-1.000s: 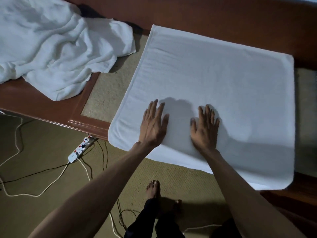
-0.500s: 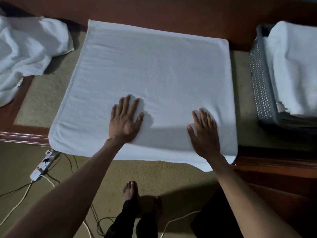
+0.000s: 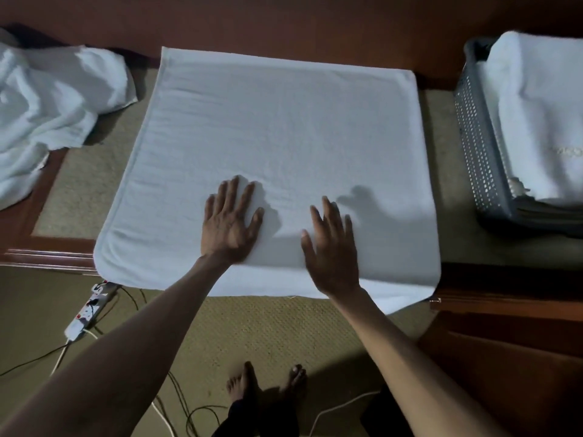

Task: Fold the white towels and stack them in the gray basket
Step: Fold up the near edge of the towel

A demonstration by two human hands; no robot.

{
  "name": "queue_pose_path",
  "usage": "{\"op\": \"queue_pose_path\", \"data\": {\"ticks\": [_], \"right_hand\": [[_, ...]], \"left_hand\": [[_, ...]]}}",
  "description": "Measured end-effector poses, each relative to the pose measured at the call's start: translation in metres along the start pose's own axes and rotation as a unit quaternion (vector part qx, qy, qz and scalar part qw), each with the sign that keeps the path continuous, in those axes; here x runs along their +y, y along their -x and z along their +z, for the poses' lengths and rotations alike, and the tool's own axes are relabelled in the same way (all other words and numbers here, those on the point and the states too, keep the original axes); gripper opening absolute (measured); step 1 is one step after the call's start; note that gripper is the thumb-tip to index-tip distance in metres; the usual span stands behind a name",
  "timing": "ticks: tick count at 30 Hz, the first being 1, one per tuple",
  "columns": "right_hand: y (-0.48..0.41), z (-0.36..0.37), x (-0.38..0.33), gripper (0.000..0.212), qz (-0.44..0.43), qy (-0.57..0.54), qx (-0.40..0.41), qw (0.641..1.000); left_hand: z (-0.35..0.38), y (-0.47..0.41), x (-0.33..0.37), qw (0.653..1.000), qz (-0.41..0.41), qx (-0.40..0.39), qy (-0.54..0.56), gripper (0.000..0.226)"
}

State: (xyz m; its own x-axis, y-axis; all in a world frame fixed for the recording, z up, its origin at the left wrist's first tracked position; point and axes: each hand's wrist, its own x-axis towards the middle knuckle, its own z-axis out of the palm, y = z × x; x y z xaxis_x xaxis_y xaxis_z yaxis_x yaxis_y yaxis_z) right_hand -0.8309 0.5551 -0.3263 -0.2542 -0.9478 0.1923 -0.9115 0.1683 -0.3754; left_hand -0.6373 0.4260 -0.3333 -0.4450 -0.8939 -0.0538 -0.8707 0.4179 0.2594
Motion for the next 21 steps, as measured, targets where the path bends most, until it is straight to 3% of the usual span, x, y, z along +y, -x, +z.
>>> {"op": "queue_pose_path", "data": {"ticks": [4, 7, 9, 12, 18, 21], "right_hand": [[0.020, 0.018, 0.003, 0.056, -0.020, 0.061, -0.045, 0.997], [0.023, 0.017, 0.008, 0.054, -0.027, 0.078, -0.017, 0.996], [0.023, 0.017, 0.005, 0.054, -0.019, 0.075, 0.011, 0.997], [0.023, 0.017, 0.004, 0.054, -0.033, 0.070, 0.032, 0.997], [0.025, 0.015, -0.002, 0.053, -0.027, 0.070, 0.032, 0.997], [0.024, 0.012, -0.007, 0.052, -0.012, 0.067, 0.024, 0.997]], "left_hand": [[0.001, -0.001, -0.003, 1.000, 0.010, 0.000, 0.003, 0.064], [0.000, 0.001, -0.003, 0.999, 0.010, 0.010, 0.037, 0.061], [-0.002, 0.013, -0.008, 0.997, 0.053, 0.026, 0.053, 0.058], [-0.008, 0.042, -0.047, 0.993, 0.114, 0.032, -0.007, 0.052], [-0.049, 0.079, -0.176, 0.998, 0.013, -0.014, -0.063, 0.058], [-0.059, 0.085, -0.205, 0.999, -0.010, -0.017, -0.042, 0.058]]}}
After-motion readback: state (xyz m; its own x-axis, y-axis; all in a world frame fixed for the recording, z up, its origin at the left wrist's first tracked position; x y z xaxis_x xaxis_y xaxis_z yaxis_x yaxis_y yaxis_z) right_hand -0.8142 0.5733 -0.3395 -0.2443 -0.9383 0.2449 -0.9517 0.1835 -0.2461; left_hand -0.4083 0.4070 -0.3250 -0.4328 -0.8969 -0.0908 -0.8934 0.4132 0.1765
